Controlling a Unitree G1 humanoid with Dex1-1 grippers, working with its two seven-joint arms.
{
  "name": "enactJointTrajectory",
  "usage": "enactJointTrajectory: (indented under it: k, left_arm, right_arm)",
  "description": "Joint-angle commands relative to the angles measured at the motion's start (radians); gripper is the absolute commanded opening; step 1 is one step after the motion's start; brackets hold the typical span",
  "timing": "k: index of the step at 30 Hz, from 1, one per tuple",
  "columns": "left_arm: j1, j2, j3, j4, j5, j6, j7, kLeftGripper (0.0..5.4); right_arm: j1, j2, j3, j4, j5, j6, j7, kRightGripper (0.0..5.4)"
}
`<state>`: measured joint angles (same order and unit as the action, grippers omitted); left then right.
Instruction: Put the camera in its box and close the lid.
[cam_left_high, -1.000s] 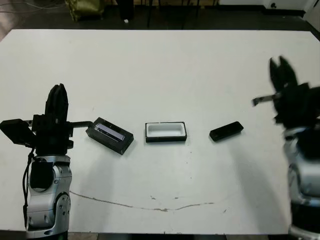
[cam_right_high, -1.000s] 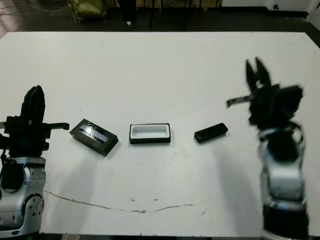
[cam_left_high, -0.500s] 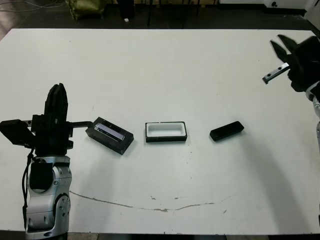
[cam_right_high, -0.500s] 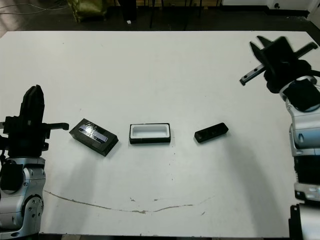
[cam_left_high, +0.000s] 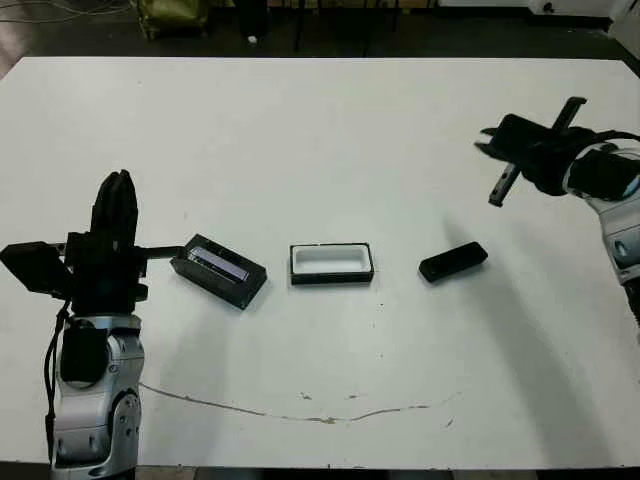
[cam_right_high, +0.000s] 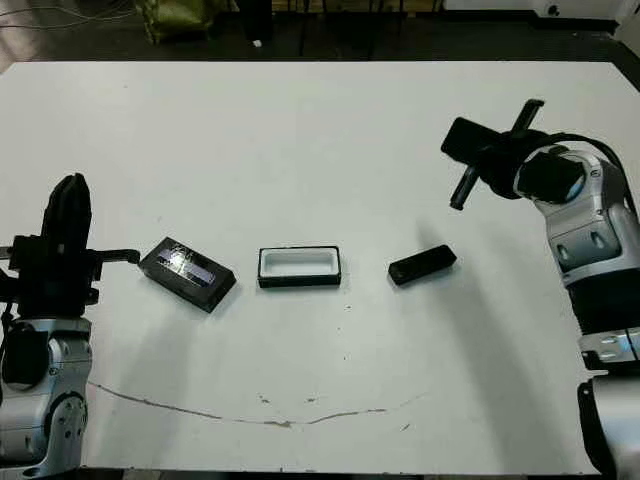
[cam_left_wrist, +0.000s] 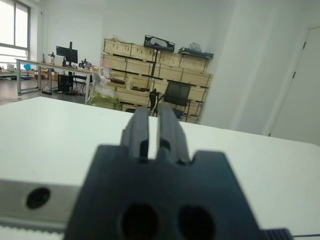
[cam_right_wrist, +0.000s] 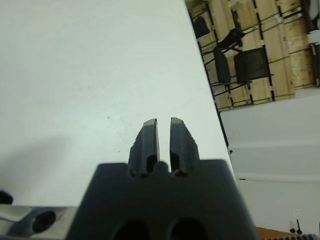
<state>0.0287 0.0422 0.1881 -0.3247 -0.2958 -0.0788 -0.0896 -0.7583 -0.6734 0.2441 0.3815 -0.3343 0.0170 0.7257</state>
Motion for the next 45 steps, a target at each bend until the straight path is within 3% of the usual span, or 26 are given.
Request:
enactJointTrajectory:
  k: [1, 6, 17, 22, 33, 45]
  left_arm:
    - [0.020, 0.002, -0.003, -0.004, 0.011, 0.013, 0.006, 0.03]
    - [0.021, 0.001, -0.001, 0.002, 0.002, 0.005, -0.003, 0.03]
    - [0.027, -0.002, -0.003, 0.002, 0.007, 0.002, -0.001, 0.03]
    - [0.030, -0.003, -0.003, 0.001, 0.006, 0.001, -0.001, 0.03]
    - [0.033, 0.000, -0.002, 0.011, 0.008, -0.013, -0.012, 0.03]
    - [0.035, 0.003, -0.003, 0.015, 0.004, -0.014, -0.018, 0.03]
  right_arm:
    - [0.014, -0.014, 0.020, 0.019, -0.005, -0.015, 0.042, 0.00]
    - [0.030, -0.019, 0.041, 0.014, -0.027, 0.003, 0.076, 0.00]
    - [0.065, -0.029, 0.047, 0.031, -0.009, -0.049, 0.134, 0.00]
    - [0.084, -0.022, 0.049, 0.022, -0.009, -0.019, 0.153, 0.00]
    - [0.101, -0.020, 0.060, 0.042, 0.013, -0.071, 0.181, 0.00]
    - [0.055, -0.019, 0.069, 0.140, 0.069, -0.115, 0.320, 0.00]
